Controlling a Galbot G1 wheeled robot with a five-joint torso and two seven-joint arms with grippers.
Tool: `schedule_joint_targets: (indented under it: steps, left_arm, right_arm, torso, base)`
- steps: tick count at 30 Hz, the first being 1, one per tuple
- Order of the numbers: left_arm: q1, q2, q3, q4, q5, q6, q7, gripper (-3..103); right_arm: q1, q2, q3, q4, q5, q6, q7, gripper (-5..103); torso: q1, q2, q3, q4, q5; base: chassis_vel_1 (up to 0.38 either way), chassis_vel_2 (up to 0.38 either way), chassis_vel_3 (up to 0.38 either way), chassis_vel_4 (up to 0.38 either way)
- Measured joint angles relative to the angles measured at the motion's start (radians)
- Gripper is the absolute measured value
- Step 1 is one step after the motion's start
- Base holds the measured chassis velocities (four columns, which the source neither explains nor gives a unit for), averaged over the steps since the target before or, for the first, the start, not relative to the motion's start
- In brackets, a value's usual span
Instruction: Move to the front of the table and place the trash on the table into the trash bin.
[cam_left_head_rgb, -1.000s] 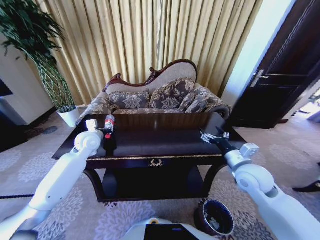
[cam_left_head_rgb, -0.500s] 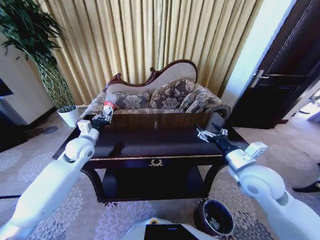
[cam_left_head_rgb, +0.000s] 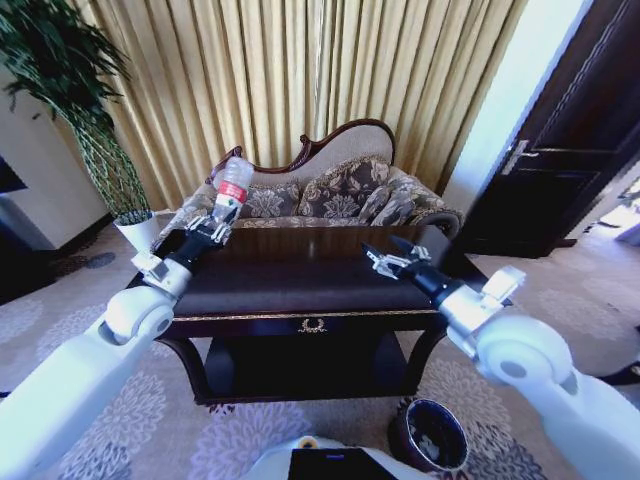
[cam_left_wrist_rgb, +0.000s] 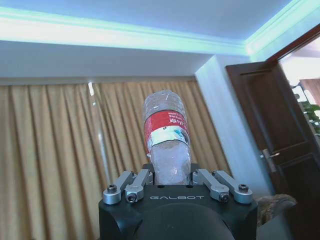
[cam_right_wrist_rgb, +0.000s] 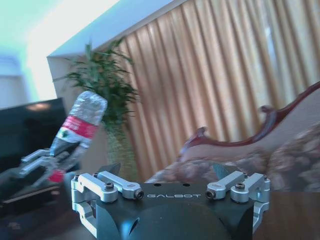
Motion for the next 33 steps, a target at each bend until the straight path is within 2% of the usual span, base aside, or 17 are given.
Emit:
schedule_joint_targets:
  steps: [4,5,7,11,15,21,33]
  left_arm:
    - [-0.041,0.025,0.026,-0.015,0.001,-0.012,0.029,29]
    - [-0.041,0.025,0.026,-0.015,0.001,-0.012,0.029,29]
    - [-0.062,0.045,0.046,-0.016,0.000,-0.029,0.038,29]
    - [-0.084,0.065,0.077,-0.022,0.003,-0.044,0.048,29]
    - [-0.115,0.068,0.128,-0.026,0.020,-0.052,0.050,29]
    - [-0.238,0.044,0.272,-0.013,0.029,-0.046,0.049,29]
    - [-0.371,0.002,0.394,0.018,0.032,-0.027,0.048,29]
  right_arm:
    - [0.153,-0.007,-0.093,-0.049,0.094,-0.028,-0.048,100]
    - [0.153,-0.007,-0.093,-0.049,0.094,-0.028,-0.048,100]
    - [0.237,-0.006,-0.125,-0.082,0.169,-0.048,-0.070,100]
    - [0.298,-0.003,-0.143,-0.130,0.230,-0.064,-0.101,100]
    - [0.330,-0.001,-0.160,-0.164,0.243,-0.072,-0.120,100]
    - [0.389,0.022,-0.195,-0.219,0.241,-0.074,-0.140,100]
    - [0.516,0.081,-0.270,-0.277,0.231,-0.079,-0.144,100]
  torso:
    - [0.000,0.000,0.000,0.0000,0.0002]
    - [0.000,0.000,0.000,0.0000,0.0002]
    - [0.000,0.000,0.000,0.0001,0.0001]
    - [0.000,0.000,0.000,0.0003,0.0001]
    - [0.000,0.000,0.000,0.0000,0.0000]
    - [0.000,0.000,0.000,-0.0002,0.0000]
    - [0.000,0.000,0.000,0.0000,0.0002]
  base:
    - [0.000,0.000,0.000,0.000]
    - [0.000,0.000,0.000,0.000]
    - [0.000,0.000,0.000,0.000]
    - [0.000,0.000,0.000,0.000]
    - [0.000,0.000,0.000,0.000]
    - [0.000,0.000,0.000,0.000]
    - [0.000,0.000,0.000,0.000]
